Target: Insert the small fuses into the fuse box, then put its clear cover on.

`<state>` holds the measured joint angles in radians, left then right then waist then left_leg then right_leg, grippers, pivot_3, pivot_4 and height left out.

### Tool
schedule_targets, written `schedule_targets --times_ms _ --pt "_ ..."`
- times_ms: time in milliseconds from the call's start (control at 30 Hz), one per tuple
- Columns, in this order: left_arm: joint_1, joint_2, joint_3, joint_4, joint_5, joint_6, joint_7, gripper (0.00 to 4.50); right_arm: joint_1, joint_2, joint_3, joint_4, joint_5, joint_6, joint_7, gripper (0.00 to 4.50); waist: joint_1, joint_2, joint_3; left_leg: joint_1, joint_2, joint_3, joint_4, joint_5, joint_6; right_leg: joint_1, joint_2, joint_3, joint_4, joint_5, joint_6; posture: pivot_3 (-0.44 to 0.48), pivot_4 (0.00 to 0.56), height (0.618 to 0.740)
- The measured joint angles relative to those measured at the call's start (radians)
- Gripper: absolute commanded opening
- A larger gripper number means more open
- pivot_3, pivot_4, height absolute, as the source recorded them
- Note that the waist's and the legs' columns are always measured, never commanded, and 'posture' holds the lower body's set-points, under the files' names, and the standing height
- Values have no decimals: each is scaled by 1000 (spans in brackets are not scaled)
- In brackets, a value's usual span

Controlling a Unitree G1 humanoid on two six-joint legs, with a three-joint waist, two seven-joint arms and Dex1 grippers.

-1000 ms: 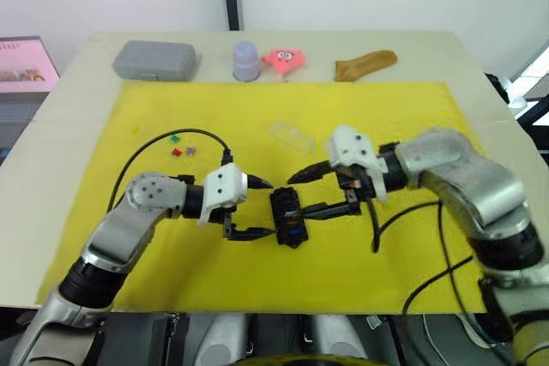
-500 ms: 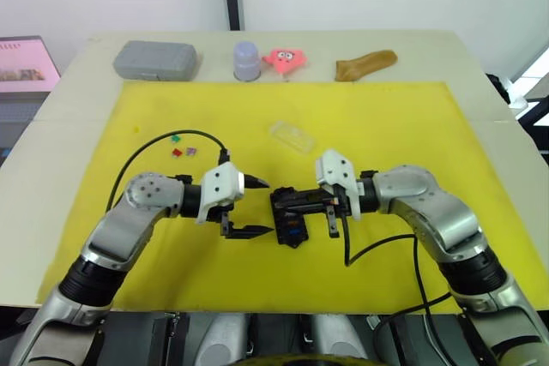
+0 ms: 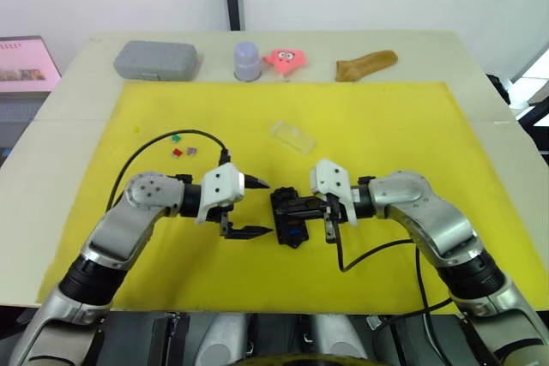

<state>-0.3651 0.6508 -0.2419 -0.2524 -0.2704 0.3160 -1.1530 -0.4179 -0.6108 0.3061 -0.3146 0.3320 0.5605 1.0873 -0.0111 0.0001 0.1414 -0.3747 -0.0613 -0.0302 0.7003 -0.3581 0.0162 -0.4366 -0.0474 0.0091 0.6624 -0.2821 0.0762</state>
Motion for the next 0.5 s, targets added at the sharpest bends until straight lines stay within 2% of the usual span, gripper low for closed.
schedule_targets --times_ms 300,500 --pt "-11 -7 -11 16 2 -4 -1 4500 12 -4 -8 -31 12 28 -19 48 0 0 0 0 0 0 0 0 0 0 0 0 0 0 0 0 150 740" --pt "-9 -13 -3 13 -28 8 0 4500 -5 -4 -111 -86 139 150 -40 48 0 0 0 0 0 0 0 0 0 0 0 0 0 0 0 0 150 740"
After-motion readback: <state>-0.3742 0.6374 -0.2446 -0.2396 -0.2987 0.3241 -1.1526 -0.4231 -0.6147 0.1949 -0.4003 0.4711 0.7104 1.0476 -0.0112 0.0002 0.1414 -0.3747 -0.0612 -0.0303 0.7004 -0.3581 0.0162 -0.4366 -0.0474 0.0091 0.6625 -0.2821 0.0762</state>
